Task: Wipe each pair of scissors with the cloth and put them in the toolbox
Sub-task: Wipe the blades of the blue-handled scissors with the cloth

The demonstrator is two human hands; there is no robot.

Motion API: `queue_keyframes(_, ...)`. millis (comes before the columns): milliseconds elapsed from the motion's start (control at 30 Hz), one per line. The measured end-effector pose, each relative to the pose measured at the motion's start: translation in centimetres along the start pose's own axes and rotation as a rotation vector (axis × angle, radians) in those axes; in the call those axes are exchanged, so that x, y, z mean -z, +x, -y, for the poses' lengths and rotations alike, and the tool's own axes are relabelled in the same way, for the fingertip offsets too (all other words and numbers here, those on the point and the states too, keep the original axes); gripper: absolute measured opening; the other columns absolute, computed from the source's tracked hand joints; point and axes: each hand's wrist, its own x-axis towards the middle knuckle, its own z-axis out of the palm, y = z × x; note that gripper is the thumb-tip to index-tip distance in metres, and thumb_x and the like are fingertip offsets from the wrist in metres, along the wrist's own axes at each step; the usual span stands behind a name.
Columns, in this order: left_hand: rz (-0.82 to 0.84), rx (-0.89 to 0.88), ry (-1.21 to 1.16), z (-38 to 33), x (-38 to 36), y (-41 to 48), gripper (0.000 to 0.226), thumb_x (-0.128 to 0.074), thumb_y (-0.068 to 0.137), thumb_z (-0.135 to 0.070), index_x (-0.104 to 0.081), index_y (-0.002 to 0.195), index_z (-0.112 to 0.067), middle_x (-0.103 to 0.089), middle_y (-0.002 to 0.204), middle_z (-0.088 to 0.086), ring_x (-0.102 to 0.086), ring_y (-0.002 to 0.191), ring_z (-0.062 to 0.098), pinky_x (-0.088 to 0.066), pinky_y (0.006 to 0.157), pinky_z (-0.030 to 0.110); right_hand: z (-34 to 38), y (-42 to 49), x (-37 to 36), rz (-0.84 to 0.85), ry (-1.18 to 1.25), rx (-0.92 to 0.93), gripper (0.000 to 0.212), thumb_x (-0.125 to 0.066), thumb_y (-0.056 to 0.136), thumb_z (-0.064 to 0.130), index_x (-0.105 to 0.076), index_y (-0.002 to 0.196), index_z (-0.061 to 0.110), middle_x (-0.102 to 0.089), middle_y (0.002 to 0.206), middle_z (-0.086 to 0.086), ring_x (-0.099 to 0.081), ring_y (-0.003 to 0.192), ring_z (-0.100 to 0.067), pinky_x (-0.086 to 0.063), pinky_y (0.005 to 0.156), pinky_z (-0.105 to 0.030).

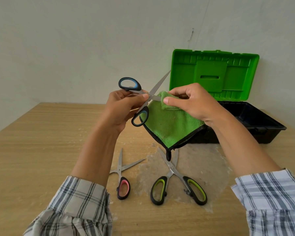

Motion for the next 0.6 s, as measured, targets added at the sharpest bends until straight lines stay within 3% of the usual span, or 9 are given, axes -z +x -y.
queue_keyframes(300,-0.023,0.004,-0.014,0.0,0.4,0.1,0.009,-0.071,0.084,-0.004,-0.071,0.091,-0.008,-0.073,0.074,0.000,-0.068,0.068,0.010,-0.055,0.061,0.022,-1.1,-1.0,1.6,-0.009,0.032,-0.051,0.005,-0.074,0.088,0.024,-0.078,0.091,0.027,-0.075,0.080,0.012,-0.066,0.076,0.006,-0.048,0.073,-0.004)
queue_keyframes(467,-0.011,0.013,-0.003,0.1,0.2,0.1,0.011,-0.071,0.084,-0.004,-0.071,0.094,-0.006,-0.074,0.076,0.001,-0.069,0.069,0.010,-0.055,0.062,0.022,-1.3,-1.3,2.4,-0.002,0.035,-0.090,0.008,-0.073,0.088,0.023,-0.078,0.095,0.023,-0.078,0.091,0.001,-0.071,0.088,-0.005,-0.052,0.087,-0.020)
queue_keyframes(600,-0.061,0.007,-0.040,-0.5,2.0,0.4,0.007,-0.072,0.084,-0.008,-0.072,0.091,-0.009,-0.075,0.081,0.003,-0.068,0.074,0.011,-0.053,0.061,0.021,-1.9,-1.7,4.7,-0.069,0.185,-0.180,0.012,-0.075,0.084,0.023,-0.077,0.095,0.021,-0.079,0.093,0.001,-0.075,0.092,-0.015,-0.059,0.083,-0.026)
